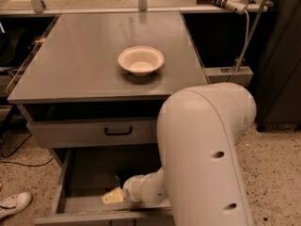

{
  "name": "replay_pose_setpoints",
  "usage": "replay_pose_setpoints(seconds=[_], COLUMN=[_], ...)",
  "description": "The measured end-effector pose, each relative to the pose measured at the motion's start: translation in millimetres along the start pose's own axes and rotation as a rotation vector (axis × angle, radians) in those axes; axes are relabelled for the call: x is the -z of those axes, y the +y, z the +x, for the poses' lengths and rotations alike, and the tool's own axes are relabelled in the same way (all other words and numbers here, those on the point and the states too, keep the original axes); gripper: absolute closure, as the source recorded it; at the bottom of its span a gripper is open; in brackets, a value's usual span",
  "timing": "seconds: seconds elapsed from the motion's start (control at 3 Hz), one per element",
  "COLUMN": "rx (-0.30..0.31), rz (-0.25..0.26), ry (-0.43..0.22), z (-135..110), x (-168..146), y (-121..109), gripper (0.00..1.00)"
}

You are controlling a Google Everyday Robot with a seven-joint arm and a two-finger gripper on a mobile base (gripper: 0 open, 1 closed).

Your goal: Pick sponge from middle drawer and place on counter

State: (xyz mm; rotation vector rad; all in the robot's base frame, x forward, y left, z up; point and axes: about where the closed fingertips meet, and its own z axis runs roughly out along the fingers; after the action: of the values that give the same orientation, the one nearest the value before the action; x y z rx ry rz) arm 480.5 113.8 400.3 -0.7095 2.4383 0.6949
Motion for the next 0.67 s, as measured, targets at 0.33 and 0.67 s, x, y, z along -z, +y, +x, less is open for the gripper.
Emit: replay_pose_setpoints(seconds=[0.33, 0.67], rx=[-0.013, -0.021], rz=[0.013, 0.022], ry=[-0.003, -0.001], z=[6, 4], x=[-16, -31], y=[-10, -17], gripper=[0.00, 0.00])
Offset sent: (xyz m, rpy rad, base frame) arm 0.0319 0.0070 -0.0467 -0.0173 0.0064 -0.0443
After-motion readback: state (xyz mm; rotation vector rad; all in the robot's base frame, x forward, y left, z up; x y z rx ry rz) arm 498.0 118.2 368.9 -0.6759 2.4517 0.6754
